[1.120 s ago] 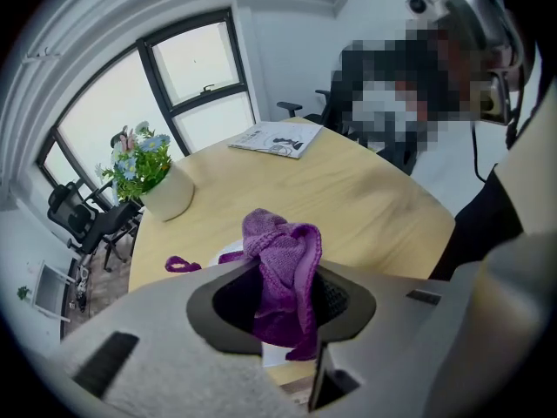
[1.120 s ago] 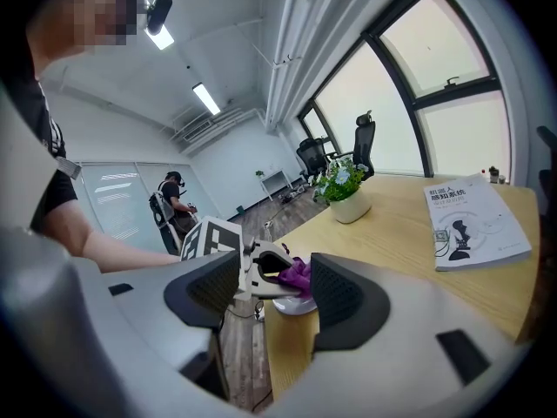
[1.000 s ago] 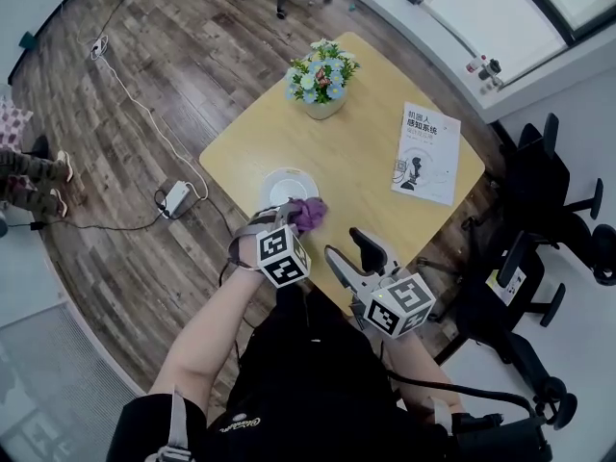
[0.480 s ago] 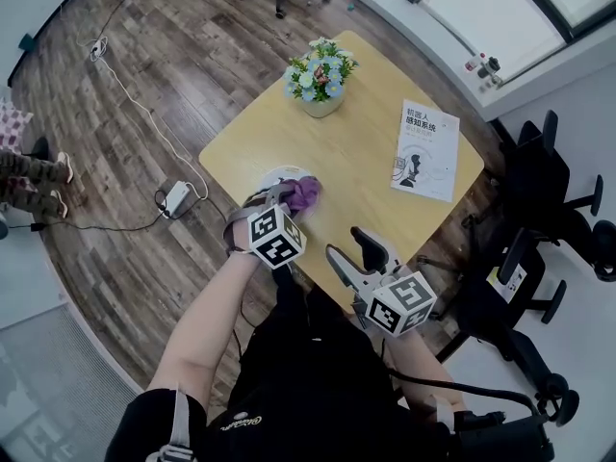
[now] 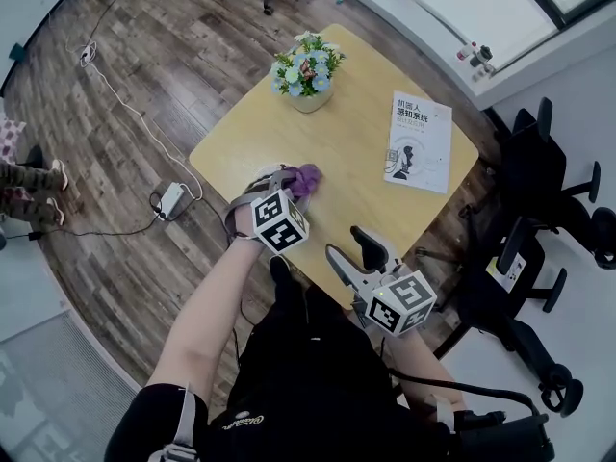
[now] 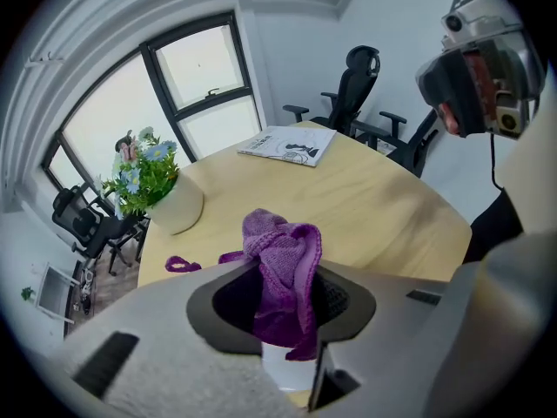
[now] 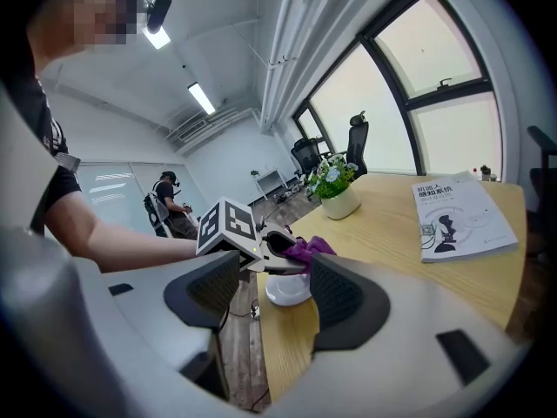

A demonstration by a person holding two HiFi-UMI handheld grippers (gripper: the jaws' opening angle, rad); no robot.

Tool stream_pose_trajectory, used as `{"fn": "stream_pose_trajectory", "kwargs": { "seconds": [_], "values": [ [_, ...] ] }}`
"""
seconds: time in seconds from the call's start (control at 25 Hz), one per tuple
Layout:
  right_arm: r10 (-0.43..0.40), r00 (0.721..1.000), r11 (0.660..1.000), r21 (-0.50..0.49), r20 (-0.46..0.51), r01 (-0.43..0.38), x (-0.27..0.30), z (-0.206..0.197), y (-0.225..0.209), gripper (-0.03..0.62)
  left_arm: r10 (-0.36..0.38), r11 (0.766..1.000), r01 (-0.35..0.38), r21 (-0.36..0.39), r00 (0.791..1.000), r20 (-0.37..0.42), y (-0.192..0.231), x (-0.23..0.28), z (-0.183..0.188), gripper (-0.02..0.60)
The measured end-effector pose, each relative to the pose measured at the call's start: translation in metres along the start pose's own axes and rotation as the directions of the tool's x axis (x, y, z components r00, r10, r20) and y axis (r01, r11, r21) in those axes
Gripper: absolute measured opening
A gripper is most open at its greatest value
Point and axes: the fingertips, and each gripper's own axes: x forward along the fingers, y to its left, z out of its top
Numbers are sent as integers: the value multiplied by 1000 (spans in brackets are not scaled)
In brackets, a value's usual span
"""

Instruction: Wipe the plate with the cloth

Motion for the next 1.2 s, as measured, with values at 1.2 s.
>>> {"fn": "stream_pose_trajectory", "kwargs": {
  "seconds": [1.2],
  "values": [
    [20, 1000, 1000, 1, -12, -20, 4, -12, 13, 253, 110, 994, -107, 36, 990, -89, 19, -16, -55, 118]
  ]
}}
